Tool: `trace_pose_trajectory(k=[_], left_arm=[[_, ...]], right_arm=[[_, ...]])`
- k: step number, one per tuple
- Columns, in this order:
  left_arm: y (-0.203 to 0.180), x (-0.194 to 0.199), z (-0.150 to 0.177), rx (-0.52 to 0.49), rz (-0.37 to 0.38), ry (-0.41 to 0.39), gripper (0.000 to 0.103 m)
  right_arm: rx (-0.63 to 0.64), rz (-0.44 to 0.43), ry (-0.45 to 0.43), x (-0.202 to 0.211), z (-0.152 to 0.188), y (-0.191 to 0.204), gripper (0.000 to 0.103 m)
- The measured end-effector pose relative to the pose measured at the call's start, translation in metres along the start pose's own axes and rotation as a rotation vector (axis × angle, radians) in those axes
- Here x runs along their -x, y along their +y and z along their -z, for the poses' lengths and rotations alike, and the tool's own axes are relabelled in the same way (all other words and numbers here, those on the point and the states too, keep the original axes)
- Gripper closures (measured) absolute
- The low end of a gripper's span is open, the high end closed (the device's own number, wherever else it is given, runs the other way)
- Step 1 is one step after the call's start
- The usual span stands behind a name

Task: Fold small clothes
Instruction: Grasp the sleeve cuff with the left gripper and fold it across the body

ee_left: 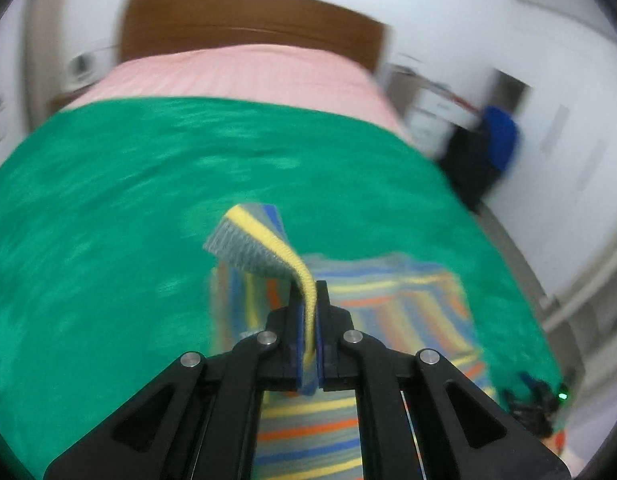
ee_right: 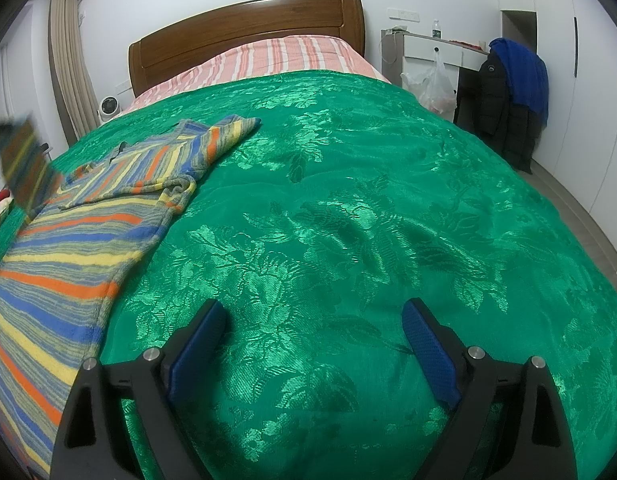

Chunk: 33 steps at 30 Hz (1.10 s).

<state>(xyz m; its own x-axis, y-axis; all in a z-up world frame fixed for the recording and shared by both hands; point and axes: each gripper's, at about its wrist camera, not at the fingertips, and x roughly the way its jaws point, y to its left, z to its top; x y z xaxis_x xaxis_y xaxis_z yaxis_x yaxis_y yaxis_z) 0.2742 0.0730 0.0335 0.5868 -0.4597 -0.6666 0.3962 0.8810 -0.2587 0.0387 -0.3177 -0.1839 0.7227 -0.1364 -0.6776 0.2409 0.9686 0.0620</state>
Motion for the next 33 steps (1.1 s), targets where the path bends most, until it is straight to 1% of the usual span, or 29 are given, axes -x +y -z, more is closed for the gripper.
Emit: trace_pose_trajectory(k=[2, 3, 4, 5, 6, 8, 9, 10, 11, 12, 13, 15, 16, 17, 18, 19, 20, 21, 22, 23, 25, 26, 27, 28, 29, 30, 31, 33], left_arm=[[-0.038, -0.028, -0.002, -0.047, 0.051, 0.026, 0.097], [-0.055, -0.041, 0.003, -0.063, 0.069, 0.049, 0.08], [-0.069, -0.06, 0.009, -0.073, 0.108, 0.087, 0.063], [-0.08, -0.076, 0.017, -0.071, 0.14, 0.127, 0.022], [-0.087, -0.093, 0.026, -0.057, 0.168, 0.162, 0.011], [-0.086, -0.1, 0.037, -0.028, 0.196, 0.17, 0.012], [-0.079, -0.103, 0.039, -0.004, 0.201, 0.171, 0.012], [-0.067, -0.102, 0.04, 0.026, 0.188, 0.165, 0.012], [-0.051, -0.101, 0.04, 0.055, 0.16, 0.154, 0.012], [-0.044, -0.097, 0.044, 0.074, 0.127, 0.144, 0.012], [-0.029, -0.087, 0.052, 0.091, 0.067, 0.135, 0.012], [0.006, -0.082, 0.057, 0.12, -0.047, 0.131, 0.013], [0.028, -0.079, 0.064, 0.156, -0.087, 0.132, 0.015], [0.045, -0.078, 0.068, 0.199, -0.103, 0.137, 0.021], [0.066, -0.076, 0.073, 0.261, -0.102, 0.145, 0.031], [0.088, -0.075, 0.077, 0.334, -0.076, 0.157, 0.035], [0.098, -0.073, 0.082, 0.371, -0.049, 0.164, 0.038], [0.106, -0.074, 0.085, 0.404, -0.013, 0.173, 0.039], [0.111, -0.074, 0.085, 0.414, 0.024, 0.18, 0.039], [0.11, -0.078, 0.085, 0.408, 0.045, 0.182, 0.039], [0.104, -0.085, 0.086, 0.378, 0.072, 0.195, 0.039], [0.101, -0.092, 0.086, 0.366, 0.08, 0.207, 0.04], [0.096, -0.098, 0.087, 0.353, 0.089, 0.221, 0.067], [0.09, -0.104, 0.088, 0.323, 0.082, 0.236, 0.094], [0.082, -0.106, 0.087, 0.287, 0.024, 0.248, 0.102], [0.074, -0.104, 0.089, 0.246, -0.074, 0.242, 0.102], [0.075, -0.097, 0.09, 0.241, -0.128, 0.214, 0.102], [0.088, -0.087, 0.095, 0.298, -0.166, 0.181, 0.102]], right_arm=[[0.0, 0.0, 0.0, 0.0, 0.0, 0.0, 0.013], [0.0, 0.0, -0.001, 0.0, 0.0, 0.0, 0.013], [0.0, 0.0, -0.001, 0.0, 0.0, 0.0, 0.013], [0.0, 0.0, -0.001, 0.0, 0.0, 0.0, 0.013], [0.0, 0.001, -0.001, 0.0, 0.0, 0.0, 0.013], [0.0, 0.0, -0.001, 0.0, 0.0, 0.0, 0.013], [0.0, 0.0, -0.001, 0.0, 0.0, 0.0, 0.013], [0.0, 0.0, -0.001, 0.0, 0.0, 0.0, 0.013], [0.0, 0.0, -0.001, 0.0, 0.0, 0.0, 0.013], [0.0, 0.0, 0.0, 0.0, 0.0, 0.0, 0.013], [0.0, 0.0, 0.0, 0.0, 0.0, 0.0, 0.013], [0.002, 0.0, 0.001, -0.001, 0.0, 0.0, 0.012], [0.003, -0.001, 0.002, -0.001, -0.001, 0.001, 0.012], [0.003, 0.0, 0.002, -0.001, -0.001, 0.001, 0.012], [0.004, 0.001, 0.003, -0.001, -0.001, 0.002, 0.012], [0.004, 0.001, 0.003, -0.002, -0.001, 0.002, 0.012], [0.005, 0.001, 0.003, -0.002, -0.002, 0.002, 0.012], [0.005, 0.001, 0.002, -0.002, -0.002, 0.002, 0.012], [0.005, 0.001, 0.002, -0.002, -0.002, 0.002, 0.012], [0.005, 0.001, 0.002, -0.002, -0.002, 0.002, 0.012], [0.006, 0.003, 0.002, -0.003, -0.002, 0.002, 0.012], [0.006, 0.003, 0.002, -0.002, -0.002, 0.003, 0.012], [0.007, 0.004, 0.002, -0.002, -0.002, 0.003, 0.012], [0.008, 0.005, 0.001, -0.003, -0.002, 0.003, 0.012], [0.007, 0.005, 0.001, -0.002, -0.002, 0.003, 0.012], [0.008, 0.006, 0.001, -0.003, -0.002, 0.003, 0.012], [0.007, 0.005, 0.001, -0.002, -0.002, 0.003, 0.012], [0.007, 0.004, 0.001, -0.002, -0.002, 0.003, 0.012]])
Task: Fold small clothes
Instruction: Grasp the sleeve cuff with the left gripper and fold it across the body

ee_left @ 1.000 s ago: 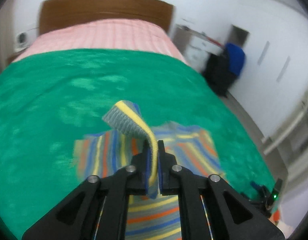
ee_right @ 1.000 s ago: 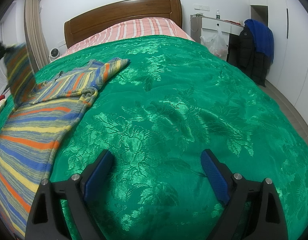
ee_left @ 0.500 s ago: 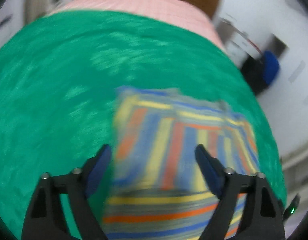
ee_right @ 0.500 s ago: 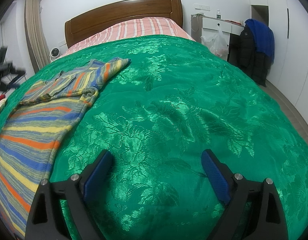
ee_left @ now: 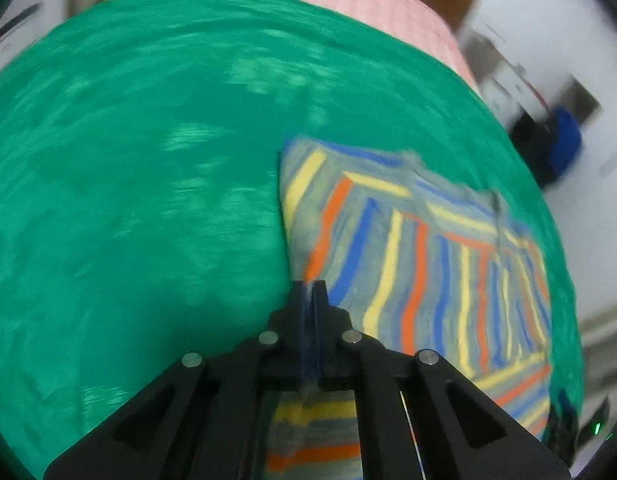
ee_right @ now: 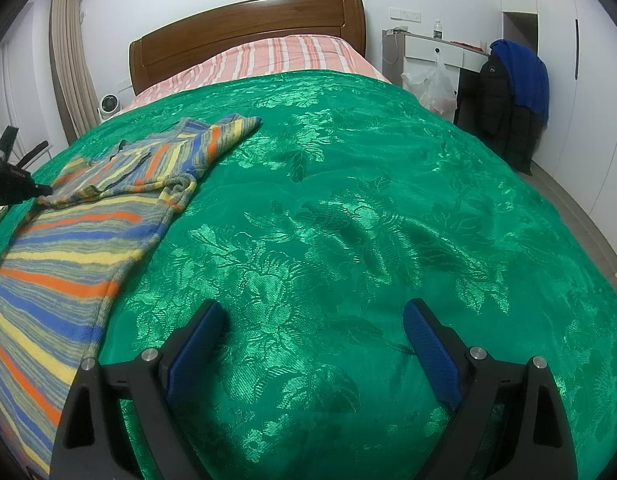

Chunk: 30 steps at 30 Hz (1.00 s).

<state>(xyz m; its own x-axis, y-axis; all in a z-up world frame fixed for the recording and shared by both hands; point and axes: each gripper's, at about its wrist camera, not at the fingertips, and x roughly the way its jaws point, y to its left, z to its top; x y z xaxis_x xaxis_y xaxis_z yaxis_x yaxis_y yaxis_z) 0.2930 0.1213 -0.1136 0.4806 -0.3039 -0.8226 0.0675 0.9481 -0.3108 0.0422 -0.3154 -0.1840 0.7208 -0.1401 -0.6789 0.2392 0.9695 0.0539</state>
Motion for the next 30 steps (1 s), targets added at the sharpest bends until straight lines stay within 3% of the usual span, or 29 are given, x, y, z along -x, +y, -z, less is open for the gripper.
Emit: trace_pose_trajectory(k=[4, 7, 9, 11, 13, 15, 16, 22, 27, 30], left_arm=[[0.007, -0.004, 0.007, -0.023, -0.006, 0.032, 0.1], [0.006, -0.004, 0.007, -0.009, -0.01, 0.03, 0.09], [0.008, -0.001, 0.008, 0.016, 0.003, 0.014, 0.052], [0.006, 0.008, 0.016, 0.0, -0.002, -0.028, 0.036], [0.001, 0.008, 0.027, -0.082, -0.035, -0.042, 0.034], [0.001, -0.003, 0.035, -0.154, -0.136, 0.007, 0.034], [0.004, -0.008, 0.039, -0.17, -0.148, 0.019, 0.034], [0.012, 0.022, 0.05, -0.118, -0.145, -0.016, 0.034], [0.031, 0.064, 0.081, -0.118, -0.163, -0.094, 0.01], [0.051, 0.081, 0.1, -0.09, -0.172, -0.149, 0.007]], right_arm=[[0.0, 0.0, 0.0, 0.0, 0.0, 0.0, 0.012], [0.0, 0.0, 0.0, 0.0, 0.0, 0.0, 0.012], [0.0, 0.001, 0.0, 0.0, 0.0, 0.0, 0.012], [0.0, 0.0, 0.0, 0.0, 0.0, 0.0, 0.012], [0.0, 0.0, 0.0, 0.0, 0.0, 0.0, 0.012], [0.0, 0.0, 0.0, 0.0, 0.0, 0.0, 0.012], [0.0, 0.0, 0.0, 0.0, 0.0, 0.0, 0.012], [0.0, 0.001, 0.001, -0.001, 0.0, 0.0, 0.012], [0.001, 0.0, 0.0, 0.0, 0.0, 0.0, 0.012], [0.001, 0.001, 0.0, 0.0, 0.0, 0.0, 0.012]])
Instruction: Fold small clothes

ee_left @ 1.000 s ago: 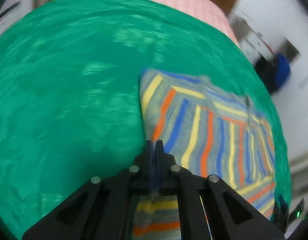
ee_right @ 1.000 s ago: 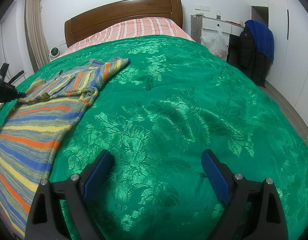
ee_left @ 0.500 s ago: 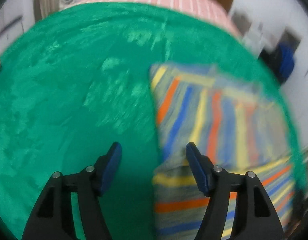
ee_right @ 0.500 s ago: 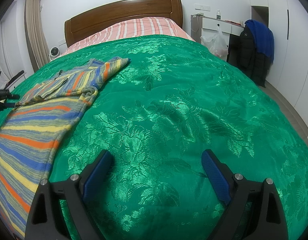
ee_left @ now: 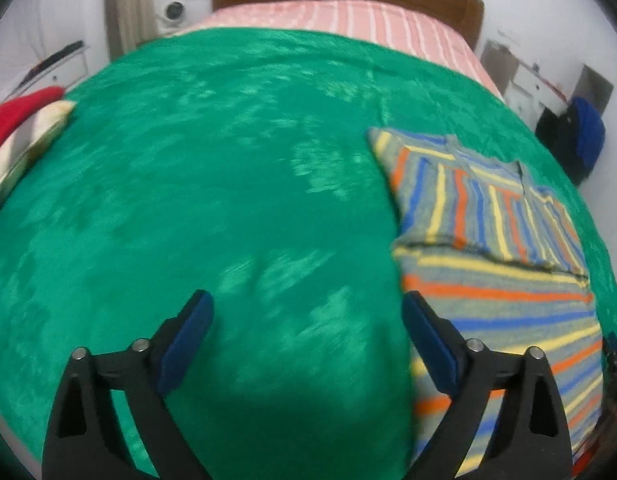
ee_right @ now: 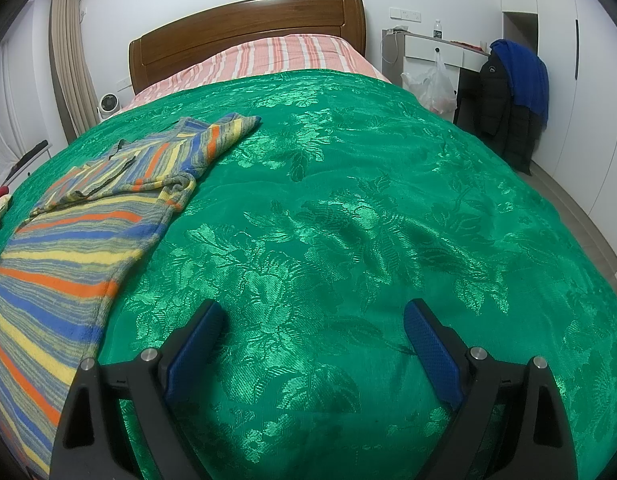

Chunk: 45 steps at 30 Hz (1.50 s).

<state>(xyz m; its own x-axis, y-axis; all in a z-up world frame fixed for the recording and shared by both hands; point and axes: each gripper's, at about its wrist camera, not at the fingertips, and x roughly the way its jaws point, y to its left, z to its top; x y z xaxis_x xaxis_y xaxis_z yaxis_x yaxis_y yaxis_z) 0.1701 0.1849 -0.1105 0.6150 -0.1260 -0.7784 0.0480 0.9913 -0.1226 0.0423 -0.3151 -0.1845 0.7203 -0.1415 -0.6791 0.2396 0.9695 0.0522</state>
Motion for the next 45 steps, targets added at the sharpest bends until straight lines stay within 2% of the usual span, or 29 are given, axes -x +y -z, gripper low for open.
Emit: trace_pose_trajectory(k=[2, 5, 7, 9, 12, 20, 45], left_arm=[[0.014, 0.002, 0.013, 0.021, -0.01, -0.026, 0.006], [0.032, -0.017, 0.027, 0.08, -0.013, -0.008, 0.006], [0.036, -0.021, 0.037, 0.065, -0.001, -0.069, 0.003], [0.03, -0.024, 0.041, 0.028, -0.005, -0.096, 0.0], [0.023, -0.028, 0.04, 0.0, -0.047, -0.092, 0.0], [0.019, -0.024, 0.046, -0.015, -0.066, -0.109, 0.0], [0.018, -0.024, 0.047, -0.017, -0.071, -0.115, 0.0]], right_arm=[[0.0, 0.0, -0.001, 0.0, 0.0, 0.0, 0.012], [-0.001, -0.001, -0.003, 0.0, 0.0, 0.0, 0.012], [0.0, -0.001, -0.003, 0.0, 0.001, 0.0, 0.012], [0.0, -0.001, -0.005, 0.0, 0.001, -0.001, 0.012], [0.0, -0.001, -0.006, 0.0, 0.001, -0.001, 0.012], [-0.003, -0.005, -0.013, 0.001, 0.002, -0.003, 0.011], [-0.002, -0.002, -0.014, 0.001, 0.003, -0.003, 0.011]])
